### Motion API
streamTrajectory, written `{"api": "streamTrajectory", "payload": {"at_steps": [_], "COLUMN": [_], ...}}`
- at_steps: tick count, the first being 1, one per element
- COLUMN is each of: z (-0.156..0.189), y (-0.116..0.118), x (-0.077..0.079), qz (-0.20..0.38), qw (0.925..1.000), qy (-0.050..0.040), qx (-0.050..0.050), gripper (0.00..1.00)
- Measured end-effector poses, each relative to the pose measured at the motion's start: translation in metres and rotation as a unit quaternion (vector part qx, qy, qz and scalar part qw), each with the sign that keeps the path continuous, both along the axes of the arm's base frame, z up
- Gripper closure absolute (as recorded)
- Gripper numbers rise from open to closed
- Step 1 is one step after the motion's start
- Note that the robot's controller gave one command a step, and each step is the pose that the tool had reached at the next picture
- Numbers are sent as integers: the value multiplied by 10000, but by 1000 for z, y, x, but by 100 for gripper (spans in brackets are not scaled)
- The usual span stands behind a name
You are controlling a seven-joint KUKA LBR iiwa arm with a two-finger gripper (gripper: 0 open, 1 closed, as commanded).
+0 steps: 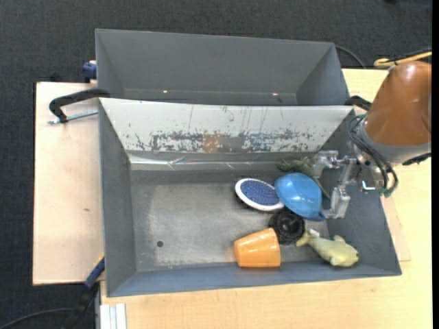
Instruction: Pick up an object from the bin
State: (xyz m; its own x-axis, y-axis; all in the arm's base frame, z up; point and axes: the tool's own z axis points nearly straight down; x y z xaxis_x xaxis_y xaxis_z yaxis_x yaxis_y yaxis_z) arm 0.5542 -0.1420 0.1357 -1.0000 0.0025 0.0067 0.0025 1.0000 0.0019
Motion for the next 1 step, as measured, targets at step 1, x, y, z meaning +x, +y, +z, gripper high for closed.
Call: {"api": "streamTrajectory", "payload": {"at_steps": [1], "z": [-60], "y": [63], "x": [-43], "qz": [447], "qw": [9988], "qy": [-190], "qx": [-37], "gripper": [0]}}
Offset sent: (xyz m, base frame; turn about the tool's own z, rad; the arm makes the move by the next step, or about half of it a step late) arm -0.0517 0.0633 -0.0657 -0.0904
